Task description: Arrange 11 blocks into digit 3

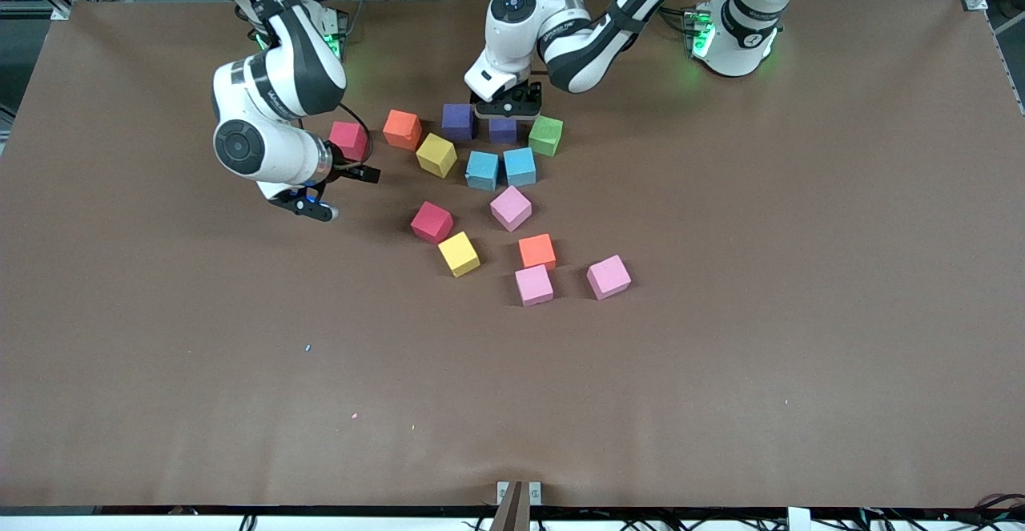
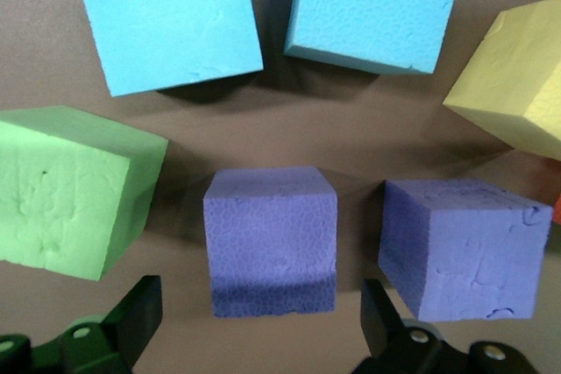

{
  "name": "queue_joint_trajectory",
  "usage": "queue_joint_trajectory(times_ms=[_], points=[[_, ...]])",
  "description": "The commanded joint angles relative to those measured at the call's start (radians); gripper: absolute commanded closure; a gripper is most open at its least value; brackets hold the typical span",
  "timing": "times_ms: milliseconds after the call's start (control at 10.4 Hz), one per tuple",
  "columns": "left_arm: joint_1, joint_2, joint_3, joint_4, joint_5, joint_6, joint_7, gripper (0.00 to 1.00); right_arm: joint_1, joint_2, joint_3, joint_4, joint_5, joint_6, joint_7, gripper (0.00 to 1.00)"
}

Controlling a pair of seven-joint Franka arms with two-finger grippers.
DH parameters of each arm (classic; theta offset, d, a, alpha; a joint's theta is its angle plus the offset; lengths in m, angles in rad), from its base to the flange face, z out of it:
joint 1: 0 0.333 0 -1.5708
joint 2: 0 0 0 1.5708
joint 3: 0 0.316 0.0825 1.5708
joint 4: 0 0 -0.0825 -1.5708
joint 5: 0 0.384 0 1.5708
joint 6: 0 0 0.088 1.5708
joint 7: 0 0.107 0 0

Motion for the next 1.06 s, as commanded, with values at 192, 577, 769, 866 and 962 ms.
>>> queue_joint_trajectory(times_ms=[192, 577, 769, 866, 962], points=[[0.0, 0.06, 0.003, 0.026, 0.066, 0.013, 0.003, 0.0, 0.012, 0.0, -0.005, -0.016, 0.025, 0.02, 0.018, 0.0], [0.0, 0.06, 0.003, 0.027, 0.066, 0.01, 0.0, 0.49, 0.004, 0.021, -0.005, -0.014, 0.025, 0.037, 0.017, 0.0], [0.0, 0.057, 0.003, 0.029, 0.066, 0.005, -0.008, 1.0, 0.004, 0.021, -0.005, -0.014, 0.025, 0.037, 0.018, 0.0], [0.005, 0.057, 0.004, 0.03, 0.063, 0.004, -0.014, 1.0, 0.004, 0.021, -0.005, -0.014, 0.025, 0.037, 0.018, 0.0], [0.006, 0.052, 0.004, 0.041, 0.051, 0.004, -0.09, 1.0, 0.004, 0.021, -0.005, -0.014, 0.025, 0.037, 0.018, 0.0]])
